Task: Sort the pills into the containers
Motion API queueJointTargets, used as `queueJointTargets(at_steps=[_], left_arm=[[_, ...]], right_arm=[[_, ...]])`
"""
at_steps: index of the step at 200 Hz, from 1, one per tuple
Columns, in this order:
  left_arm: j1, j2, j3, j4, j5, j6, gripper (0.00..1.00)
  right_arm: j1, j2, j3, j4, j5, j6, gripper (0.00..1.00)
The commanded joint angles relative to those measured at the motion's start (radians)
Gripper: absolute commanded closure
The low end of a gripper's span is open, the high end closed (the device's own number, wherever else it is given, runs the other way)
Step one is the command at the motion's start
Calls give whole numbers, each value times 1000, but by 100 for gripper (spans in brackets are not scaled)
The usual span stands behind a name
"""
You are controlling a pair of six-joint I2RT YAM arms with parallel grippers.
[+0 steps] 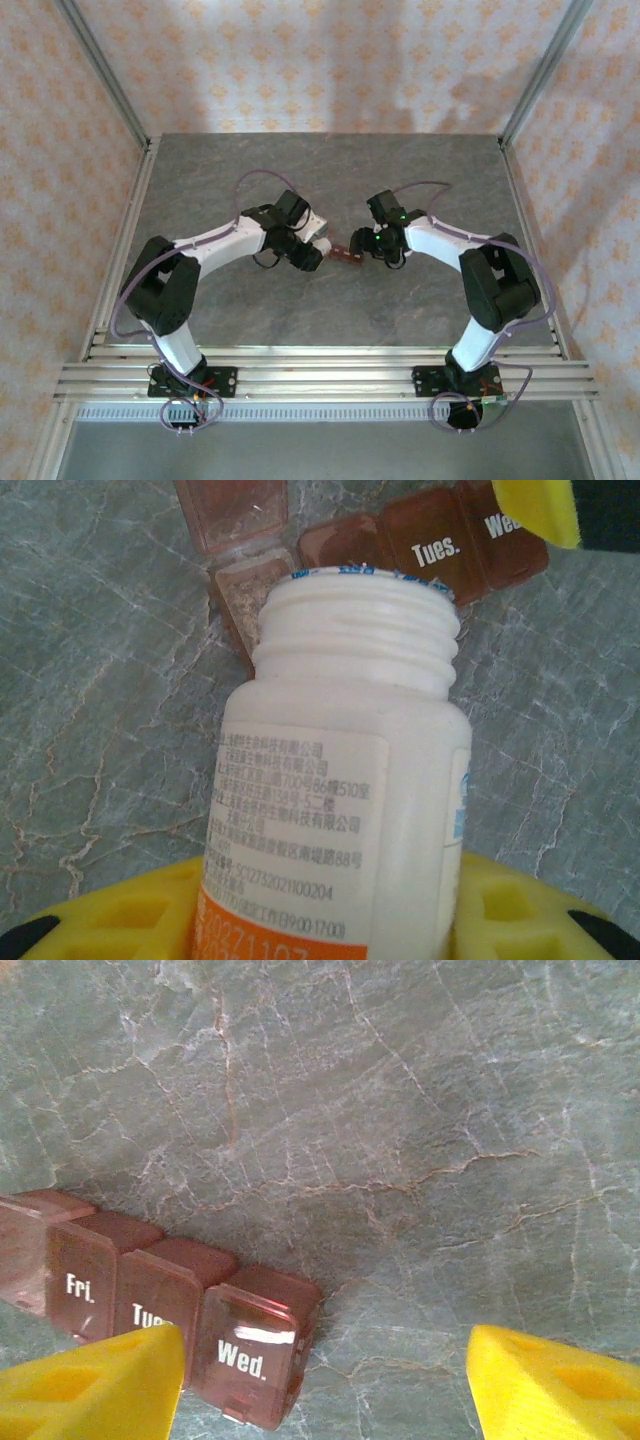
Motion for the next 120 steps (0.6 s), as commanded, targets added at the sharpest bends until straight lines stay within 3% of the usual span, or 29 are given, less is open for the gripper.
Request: queueJointTargets(at_steps=[1,120], left_arm=[[-11,18,44,-47,-36,25,100],[-33,97,157,-173,-131,40,100]], right_arm=[[12,28,11,-38,44,-20,26],[15,54,7,-45,58,-15,27]])
